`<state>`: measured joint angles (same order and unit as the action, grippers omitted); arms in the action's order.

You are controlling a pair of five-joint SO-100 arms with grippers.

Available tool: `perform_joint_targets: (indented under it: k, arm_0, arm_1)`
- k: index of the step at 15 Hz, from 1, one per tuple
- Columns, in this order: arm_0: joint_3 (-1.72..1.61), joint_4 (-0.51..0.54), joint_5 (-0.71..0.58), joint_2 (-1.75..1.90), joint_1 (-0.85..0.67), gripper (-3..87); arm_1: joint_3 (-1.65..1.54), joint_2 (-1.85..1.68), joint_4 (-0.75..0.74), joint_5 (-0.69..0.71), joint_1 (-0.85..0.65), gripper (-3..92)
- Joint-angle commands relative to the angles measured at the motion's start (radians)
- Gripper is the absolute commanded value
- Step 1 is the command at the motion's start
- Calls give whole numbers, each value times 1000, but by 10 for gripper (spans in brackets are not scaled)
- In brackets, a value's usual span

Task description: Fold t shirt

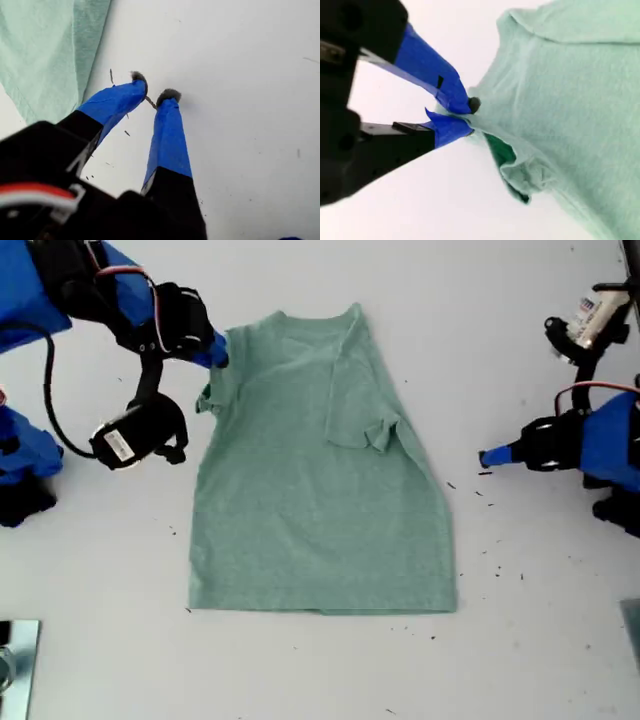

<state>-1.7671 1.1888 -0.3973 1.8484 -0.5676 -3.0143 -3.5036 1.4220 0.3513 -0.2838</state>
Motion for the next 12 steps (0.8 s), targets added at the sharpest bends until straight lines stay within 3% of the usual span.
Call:
perform_joint_targets:
  k: [1, 5, 8, 9, 10, 12]
  arm_0:
    - [189, -46, -14, -80, 80, -2]
    - [569, -143, -94, -555, 160, -2]
    - [830, -86, -166, -930, 81, 246]
    - [838, -17, -218, -874, 75, 255]
    - [824, 75, -232, -735, 91, 115]
    - [772, 255, -181, -420, 135, 0]
  arm_1:
    - [21, -5, 8, -15, 12, 72]
    - [14, -5, -5, -29, 20, 72]
    - [14, -5, -6, -35, 31, 72]
    - [14, -5, -6, -35, 32, 72]
    - [11, -5, -5, -37, 34, 73]
    - [5, -5, -5, -35, 28, 74]
